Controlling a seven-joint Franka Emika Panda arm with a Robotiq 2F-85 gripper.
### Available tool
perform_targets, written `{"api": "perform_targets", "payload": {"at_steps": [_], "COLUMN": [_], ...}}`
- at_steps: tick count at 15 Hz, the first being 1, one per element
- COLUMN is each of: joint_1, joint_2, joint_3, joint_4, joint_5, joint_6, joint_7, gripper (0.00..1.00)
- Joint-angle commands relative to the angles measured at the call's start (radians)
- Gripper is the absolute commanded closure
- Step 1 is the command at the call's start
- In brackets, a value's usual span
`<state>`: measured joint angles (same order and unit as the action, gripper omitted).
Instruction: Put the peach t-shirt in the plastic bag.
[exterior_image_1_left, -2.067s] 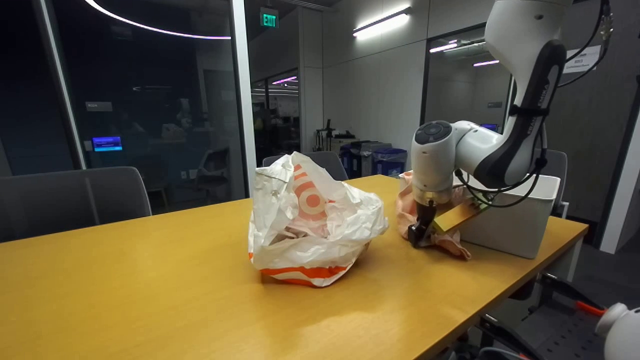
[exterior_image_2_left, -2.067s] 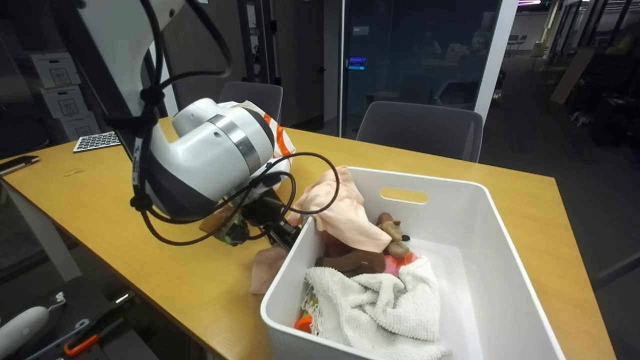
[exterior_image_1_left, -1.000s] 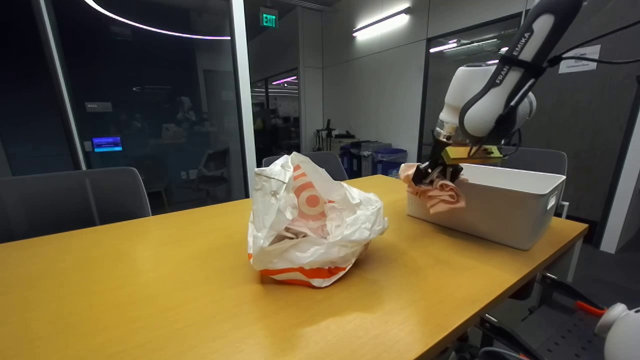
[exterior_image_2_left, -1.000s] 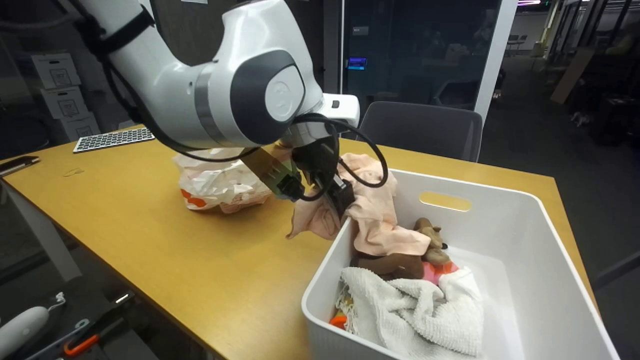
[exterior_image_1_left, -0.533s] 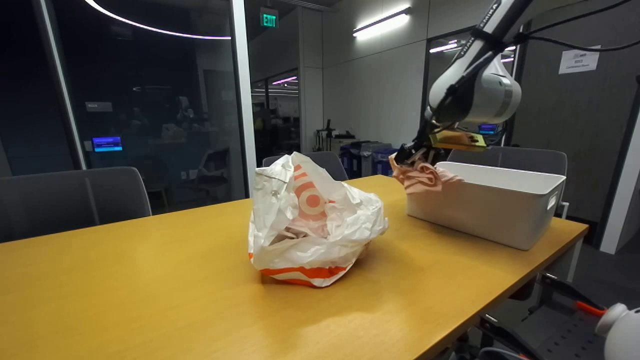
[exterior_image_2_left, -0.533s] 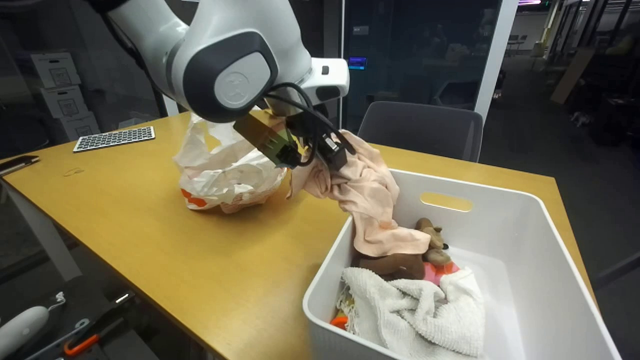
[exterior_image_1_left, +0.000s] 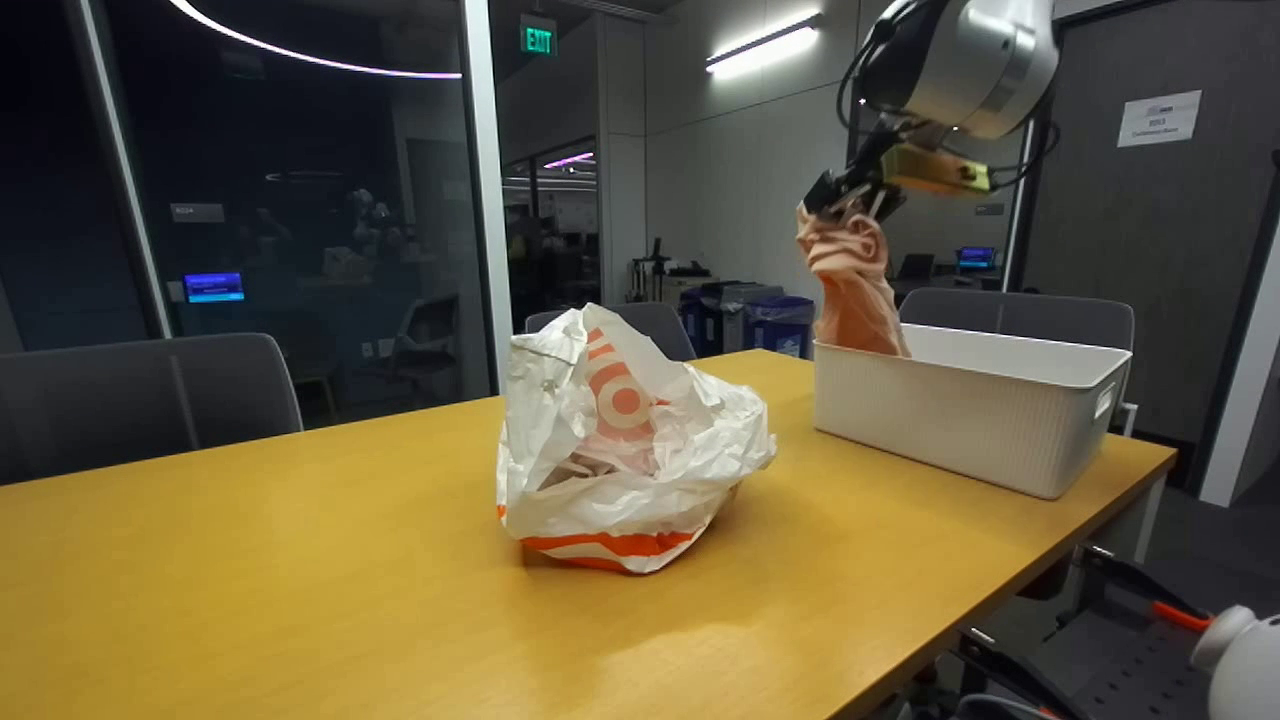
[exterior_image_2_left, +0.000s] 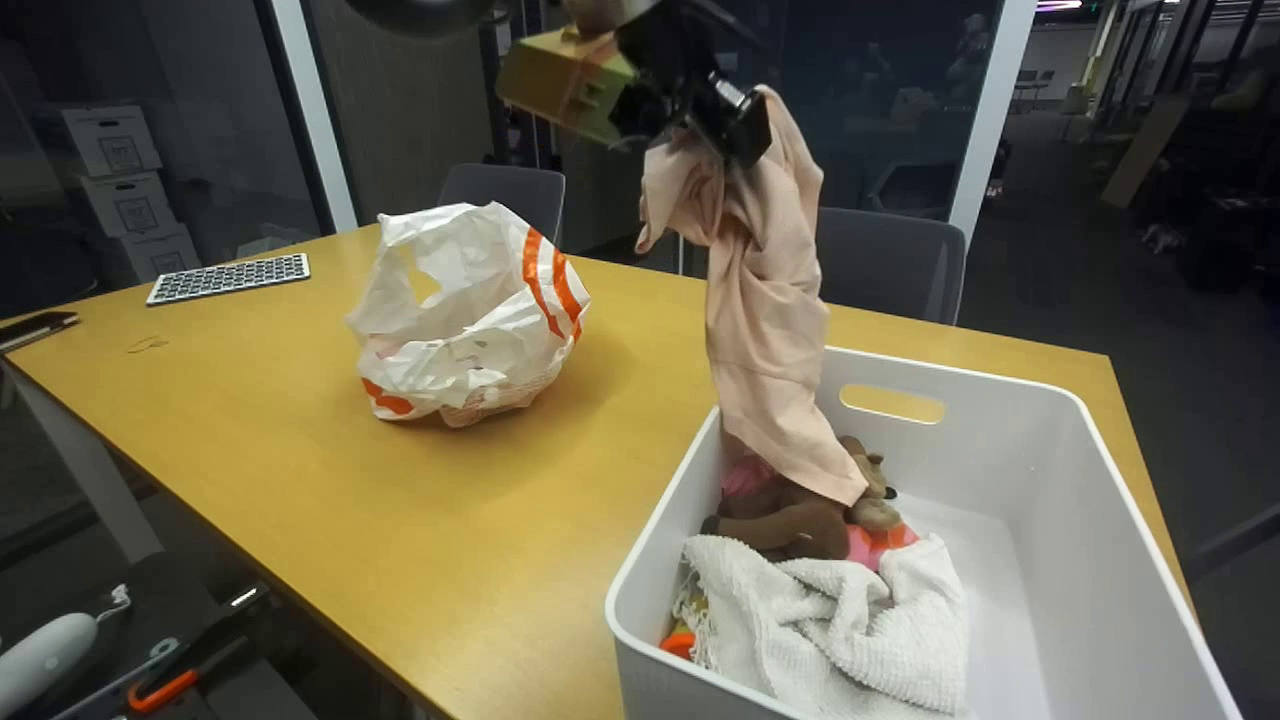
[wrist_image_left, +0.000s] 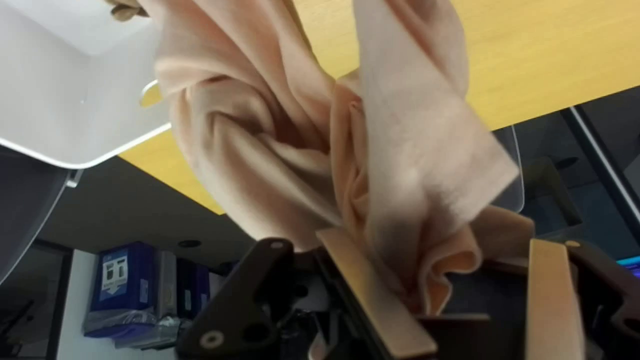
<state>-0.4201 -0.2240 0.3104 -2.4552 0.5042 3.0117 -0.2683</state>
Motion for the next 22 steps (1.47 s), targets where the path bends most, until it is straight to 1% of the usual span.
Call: {"api": "perform_targets", "payload": {"at_steps": [1, 2, 3, 4, 6, 8, 9, 13, 14, 16, 17, 20, 21, 22], "joint_1": [0.036, 0.051, 0.204, 0.241, 0.351, 0.457, 0.500, 0.651, 0.688, 0.758, 0.791, 0.892, 0.926, 0.951], "joint_2": [-0.185, -0.216, -0.246, -0.290, -0.376, -0.462, -0.524, -0.681, -0.722, -0.788, -0.814, -0.854, -0.861, -0.828], "joint_3": [-0.127, -0.143, -0.287, -0.307, -0.361, -0.395, -0.396, -0.389, -0.382, -0.358, -0.332, -0.253, -0.216, -0.182], "joint_4": [0.032, 0.033, 0.015, -0.003, -0.043, -0.089, -0.120, -0.178, -0.196, -0.235, -0.263, -0.308, -0.323, -0.290], "joint_5": [0.031, 0.023, -0.103, -0.126, -0.183, -0.199, -0.208, -0.234, -0.231, -0.221, -0.213, -0.203, -0.198, -0.200], "joint_6": [-0.246, -0.304, -0.318, -0.347, -0.408, -0.461, -0.494, -0.578, -0.590, -0.577, -0.544, -0.513, -0.488, -0.471], "joint_7": [-0.164, -0.203, -0.153, -0.183, -0.186, -0.200, -0.196, -0.210, -0.207, -0.194, -0.174, -0.118, -0.091, -0.059], "gripper": [0.97, 0.97, 0.98, 0.97, 0.98, 0.97, 0.97, 0.97, 0.97, 0.97, 0.97, 0.98, 0.97, 0.98]}}
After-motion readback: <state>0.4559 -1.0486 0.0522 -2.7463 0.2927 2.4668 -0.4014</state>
